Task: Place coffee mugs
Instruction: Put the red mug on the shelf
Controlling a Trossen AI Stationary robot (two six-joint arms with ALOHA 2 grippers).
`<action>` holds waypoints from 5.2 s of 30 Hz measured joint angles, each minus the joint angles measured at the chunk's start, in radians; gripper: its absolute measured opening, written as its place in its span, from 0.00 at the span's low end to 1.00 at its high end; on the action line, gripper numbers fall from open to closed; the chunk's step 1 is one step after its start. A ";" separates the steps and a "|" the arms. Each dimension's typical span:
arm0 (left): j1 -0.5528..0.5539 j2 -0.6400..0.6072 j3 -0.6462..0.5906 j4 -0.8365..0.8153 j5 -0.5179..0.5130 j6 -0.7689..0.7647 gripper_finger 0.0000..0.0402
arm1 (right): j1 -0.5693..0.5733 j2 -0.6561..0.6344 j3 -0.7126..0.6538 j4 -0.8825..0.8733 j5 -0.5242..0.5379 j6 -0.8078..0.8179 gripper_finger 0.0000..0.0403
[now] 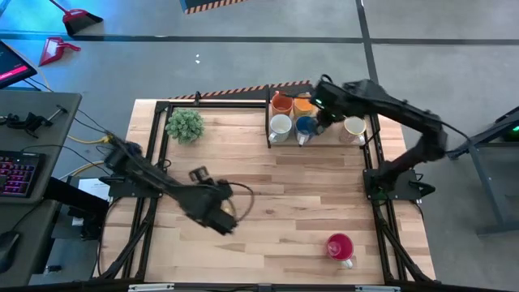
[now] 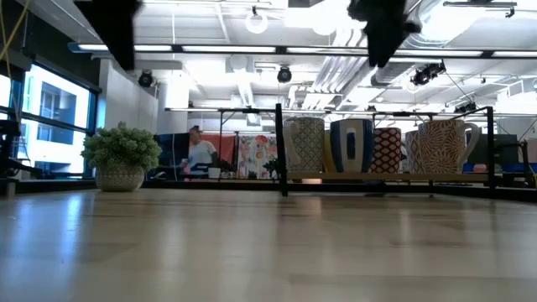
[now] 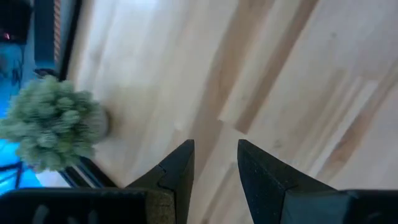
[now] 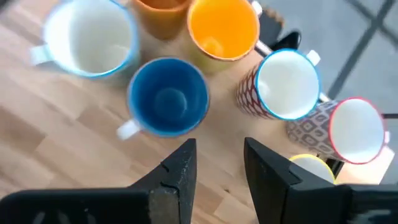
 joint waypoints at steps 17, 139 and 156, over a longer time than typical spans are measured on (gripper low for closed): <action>-0.120 -0.630 -0.655 0.873 -0.108 0.285 0.28 | 0.524 -0.680 -0.719 0.735 -0.114 0.046 0.27; 0.273 0.512 0.618 1.230 0.560 0.649 0.28 | 0.789 -0.815 -1.048 0.435 -0.226 0.201 0.27; 0.261 0.649 0.770 1.130 0.605 0.657 0.28 | 0.789 -0.815 -1.048 0.425 -0.256 0.202 0.27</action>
